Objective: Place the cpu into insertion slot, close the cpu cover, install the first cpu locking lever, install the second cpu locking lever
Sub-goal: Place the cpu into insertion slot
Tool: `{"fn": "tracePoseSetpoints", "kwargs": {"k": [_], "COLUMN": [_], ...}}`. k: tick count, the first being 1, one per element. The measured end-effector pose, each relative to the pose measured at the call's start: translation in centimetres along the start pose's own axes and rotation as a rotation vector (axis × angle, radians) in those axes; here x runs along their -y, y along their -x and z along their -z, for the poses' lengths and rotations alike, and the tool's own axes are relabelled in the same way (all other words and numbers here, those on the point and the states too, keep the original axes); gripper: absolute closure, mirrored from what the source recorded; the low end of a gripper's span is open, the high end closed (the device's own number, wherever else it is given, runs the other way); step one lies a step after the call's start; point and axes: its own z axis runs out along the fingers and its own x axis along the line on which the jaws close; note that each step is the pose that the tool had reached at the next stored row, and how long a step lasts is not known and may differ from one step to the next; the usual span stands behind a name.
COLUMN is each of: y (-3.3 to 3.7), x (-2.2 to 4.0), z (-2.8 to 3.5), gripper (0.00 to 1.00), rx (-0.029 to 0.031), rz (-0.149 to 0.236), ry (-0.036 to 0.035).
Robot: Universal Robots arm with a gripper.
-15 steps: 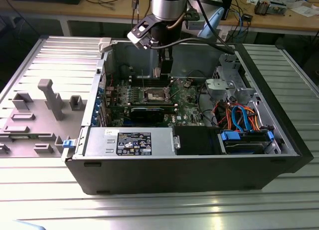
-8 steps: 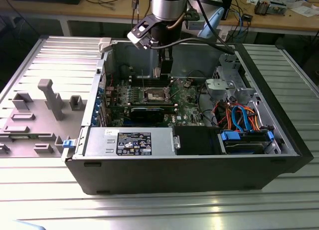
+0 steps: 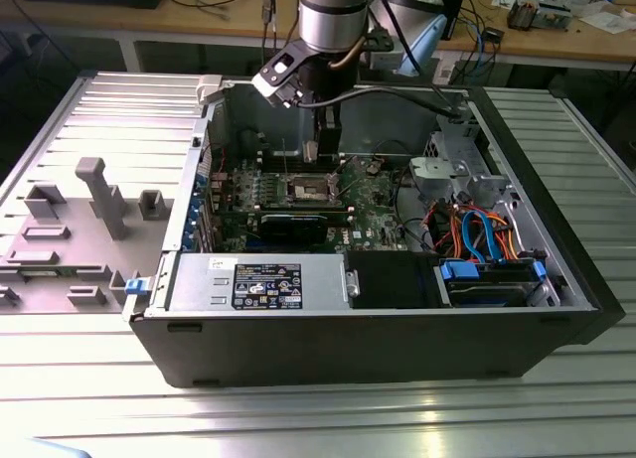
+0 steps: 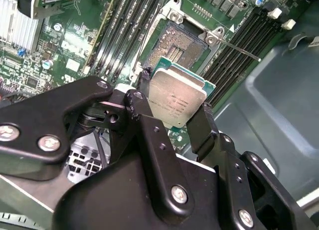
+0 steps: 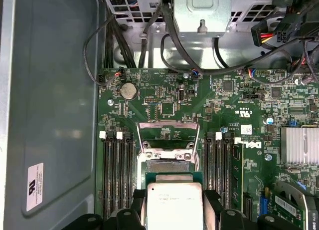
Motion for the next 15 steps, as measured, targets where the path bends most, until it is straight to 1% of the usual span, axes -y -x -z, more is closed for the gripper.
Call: {"fn": "tracePoseSetpoints", "kwargs": {"k": [2, 8, 15], "y": [0.01, 0.05, 0.05], "x": [0.03, 0.08, 0.08], "z": [-0.26, -1.53, -1.59], "gripper": [0.46, 0.46, 0.46], "rx": [-0.0001, 0.0003, 0.0004], "rz": [0.0, 0.0, 0.0], "ry": [0.0007, 0.0014, 0.0014]}}
